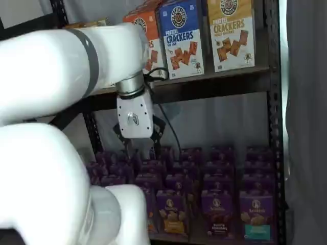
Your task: Pick up the purple box with a brown patch in the center, on the bottom shelf, the fifth box from the left
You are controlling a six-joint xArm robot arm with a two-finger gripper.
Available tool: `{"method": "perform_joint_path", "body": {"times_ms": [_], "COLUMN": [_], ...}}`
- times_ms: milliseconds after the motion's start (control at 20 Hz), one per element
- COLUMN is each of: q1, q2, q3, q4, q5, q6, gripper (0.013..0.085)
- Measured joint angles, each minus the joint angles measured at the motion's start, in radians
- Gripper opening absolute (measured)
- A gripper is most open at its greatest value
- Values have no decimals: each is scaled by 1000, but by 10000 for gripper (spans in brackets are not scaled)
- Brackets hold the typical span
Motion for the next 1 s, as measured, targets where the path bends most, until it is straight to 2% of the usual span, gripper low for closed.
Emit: {"method": "perform_joint_path", "body": {"times_ms": [100, 550, 800, 1000], "q1": [-11, 15, 30, 35], "q2": [-19, 16, 29, 49], "q3": [16, 20, 65, 112], "q4": [19, 1, -23, -19], "q5": [-25, -20, -85, -161], "q6": [-14, 14, 34, 37], "gripper": [850, 850, 850, 850]}}
